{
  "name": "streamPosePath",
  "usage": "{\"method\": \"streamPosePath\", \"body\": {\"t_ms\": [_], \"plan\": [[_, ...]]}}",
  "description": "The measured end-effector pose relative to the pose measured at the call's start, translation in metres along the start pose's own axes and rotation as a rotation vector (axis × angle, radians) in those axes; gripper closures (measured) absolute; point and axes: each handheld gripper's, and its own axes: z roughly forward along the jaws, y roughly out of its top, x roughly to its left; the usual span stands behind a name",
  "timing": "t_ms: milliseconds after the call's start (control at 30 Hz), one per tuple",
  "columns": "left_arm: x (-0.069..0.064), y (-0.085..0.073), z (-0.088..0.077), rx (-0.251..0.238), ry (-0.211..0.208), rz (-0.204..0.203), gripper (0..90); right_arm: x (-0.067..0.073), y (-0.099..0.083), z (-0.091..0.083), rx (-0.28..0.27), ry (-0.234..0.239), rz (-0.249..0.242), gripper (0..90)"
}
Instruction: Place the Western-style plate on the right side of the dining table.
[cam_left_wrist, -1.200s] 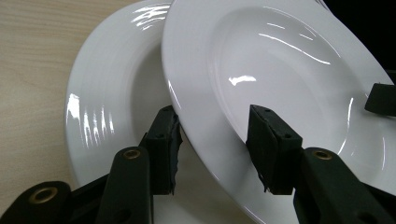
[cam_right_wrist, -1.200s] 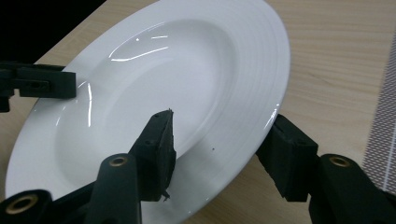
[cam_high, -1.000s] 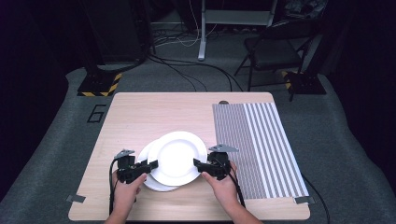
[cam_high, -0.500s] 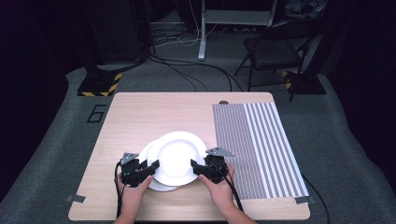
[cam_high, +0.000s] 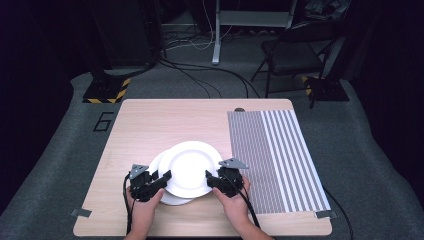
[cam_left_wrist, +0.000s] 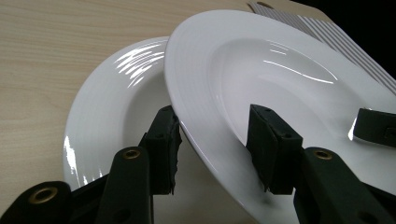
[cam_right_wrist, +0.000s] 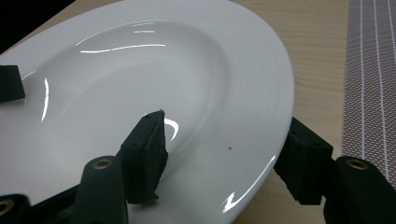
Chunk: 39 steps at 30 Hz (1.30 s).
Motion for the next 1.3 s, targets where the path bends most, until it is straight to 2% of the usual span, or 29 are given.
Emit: {"method": "streamPosePath", "body": {"t_ms": [267, 500, 633, 933, 1300], "plan": [[-0.005, 0.000, -0.001, -0.009, 0.018, 0.037, 54.4, 0.001, -0.001, 0.000, 0.009, -0.027, -0.012, 37.0], [-0.008, 0.002, -0.003, -0.025, 0.037, 0.066, 54.1, 0.001, 0.002, -0.002, 0.013, -0.020, -0.026, 37.4], [-0.009, 0.003, -0.002, -0.028, 0.033, 0.061, 54.1, 0.002, 0.004, -0.006, -0.003, -0.027, -0.043, 37.4], [-0.017, 0.005, 0.002, -0.036, 0.027, 0.075, 53.3, -0.001, 0.005, -0.014, -0.026, -0.049, -0.048, 37.5], [-0.025, 0.008, 0.007, -0.029, 0.004, 0.100, 53.0, -0.007, 0.002, -0.023, -0.036, -0.076, -0.031, 37.4]]}}
